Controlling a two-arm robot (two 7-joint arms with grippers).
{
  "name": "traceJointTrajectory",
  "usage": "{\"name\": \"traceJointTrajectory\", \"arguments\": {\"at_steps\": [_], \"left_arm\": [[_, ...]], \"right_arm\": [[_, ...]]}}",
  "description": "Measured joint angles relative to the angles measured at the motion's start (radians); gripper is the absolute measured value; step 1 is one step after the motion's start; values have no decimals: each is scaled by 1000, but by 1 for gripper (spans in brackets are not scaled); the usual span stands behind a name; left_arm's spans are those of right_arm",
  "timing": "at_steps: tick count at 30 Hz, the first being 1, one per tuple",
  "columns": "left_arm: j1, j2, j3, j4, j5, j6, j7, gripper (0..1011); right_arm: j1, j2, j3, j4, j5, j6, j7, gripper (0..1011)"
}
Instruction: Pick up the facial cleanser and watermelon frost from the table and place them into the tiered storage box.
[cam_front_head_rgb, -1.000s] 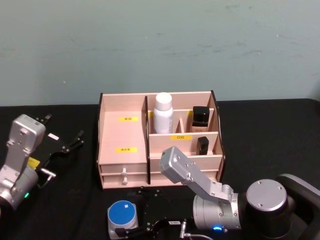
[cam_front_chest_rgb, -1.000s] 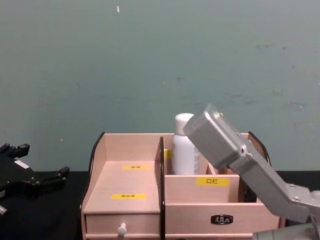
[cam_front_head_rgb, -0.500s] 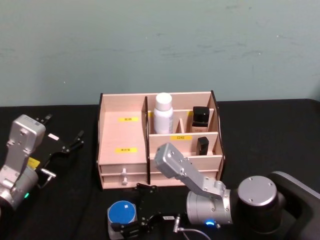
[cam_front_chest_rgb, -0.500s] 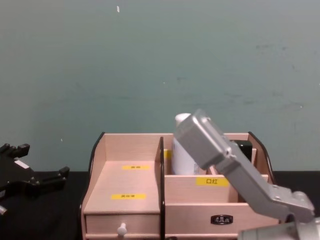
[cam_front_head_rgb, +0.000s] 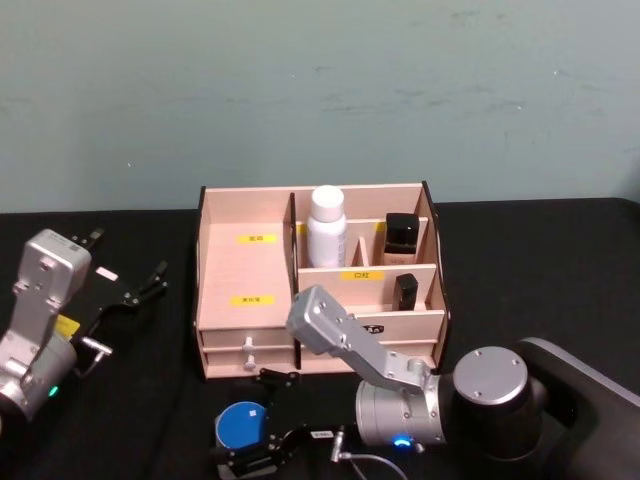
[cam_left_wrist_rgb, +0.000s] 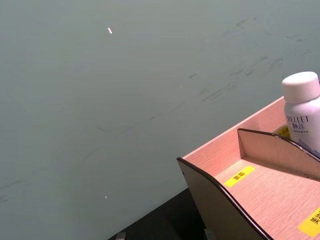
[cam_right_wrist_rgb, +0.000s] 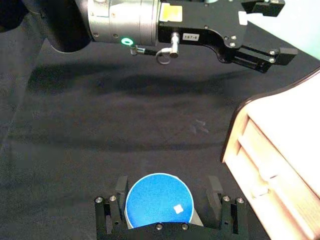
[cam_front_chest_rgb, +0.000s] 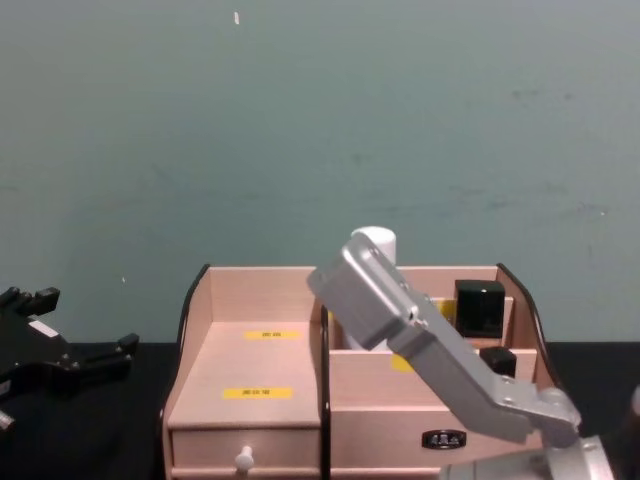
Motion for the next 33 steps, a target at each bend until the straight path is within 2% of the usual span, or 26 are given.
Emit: {"name": "traceJointTrajectory", "arguments": {"at_steps": [10, 18, 33], "left_arm": [[0, 0, 0, 0, 0, 0, 0, 1010], [0, 0, 0, 0, 0, 0, 0, 1010], [0, 0, 0, 0, 0, 0, 0, 1010]], "right_arm": [[12, -16, -11, 20, -14, 21, -2, 1002], [12, -15, -11, 20, -15, 22, -2, 1003], [6, -11, -5, 15, -12, 20, -2, 894]]}}
